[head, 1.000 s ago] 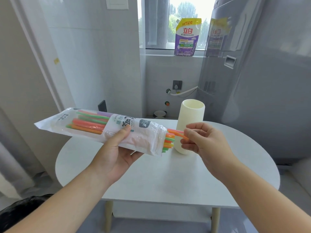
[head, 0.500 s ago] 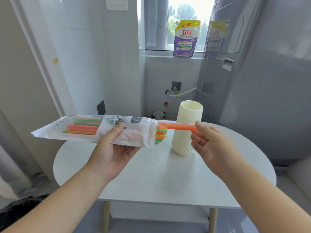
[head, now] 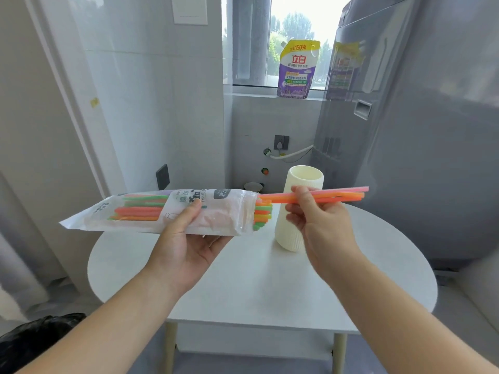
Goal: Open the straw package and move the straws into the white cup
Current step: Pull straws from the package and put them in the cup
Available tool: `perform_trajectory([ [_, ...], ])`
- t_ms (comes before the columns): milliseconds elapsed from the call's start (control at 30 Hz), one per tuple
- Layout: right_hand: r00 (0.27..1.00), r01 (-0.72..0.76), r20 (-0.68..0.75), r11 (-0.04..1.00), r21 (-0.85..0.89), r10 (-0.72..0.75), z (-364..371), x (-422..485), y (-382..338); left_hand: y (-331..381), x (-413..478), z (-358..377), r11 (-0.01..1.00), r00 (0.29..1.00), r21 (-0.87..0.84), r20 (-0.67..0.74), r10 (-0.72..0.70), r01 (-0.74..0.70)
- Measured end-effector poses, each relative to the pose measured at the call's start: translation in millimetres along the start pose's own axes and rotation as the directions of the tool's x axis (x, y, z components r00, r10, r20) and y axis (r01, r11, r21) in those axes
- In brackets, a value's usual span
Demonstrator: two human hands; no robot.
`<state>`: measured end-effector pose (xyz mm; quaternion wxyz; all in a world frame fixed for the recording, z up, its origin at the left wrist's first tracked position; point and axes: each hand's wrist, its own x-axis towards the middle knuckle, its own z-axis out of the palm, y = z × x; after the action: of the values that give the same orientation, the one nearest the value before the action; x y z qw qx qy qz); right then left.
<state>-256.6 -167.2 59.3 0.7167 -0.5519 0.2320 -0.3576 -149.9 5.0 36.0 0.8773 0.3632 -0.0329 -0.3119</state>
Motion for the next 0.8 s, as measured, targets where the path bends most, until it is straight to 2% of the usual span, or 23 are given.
perform_trajectory([
  [67, 0.995, 0.095, -0.021, 0.992, -0.084, -0.097, -6, 5, -16, 5, 3, -3, 0.999, 1.0, -0.025, -0.022, 0.019, -0.02],
  [167, 0.979, 0.195, -0.044, 0.975, -0.106, -0.2, -19, 16, -48, 10, 7, -9, 0.998, 0.998, -0.053, -0.047, 0.038, -0.041],
  [367, 0.926, 0.306, -0.15, 0.922, -0.237, -0.346, -44, 36, -90, 13, 15, -12, 0.994, 0.993, -0.076, -0.094, 0.069, -0.076],
  [467, 0.887, 0.346, -0.199, 0.885, -0.312, -0.417, -50, 46, -98, 6, 18, -10, 0.997, 0.994, -0.053, -0.101, 0.046, -0.051],
  [600, 0.851, 0.371, -0.188, 0.814, -0.447, -0.491, -56, 54, -100, -8, 21, -7, 1.0, 0.997, -0.014, -0.074, 0.011, -0.012],
  [800, 0.876, 0.339, -0.107, 0.76, -0.555, -0.469, -56, 63, -91, -24, 23, -1, 0.999, 0.998, 0.033, -0.048, -0.035, 0.036],
])
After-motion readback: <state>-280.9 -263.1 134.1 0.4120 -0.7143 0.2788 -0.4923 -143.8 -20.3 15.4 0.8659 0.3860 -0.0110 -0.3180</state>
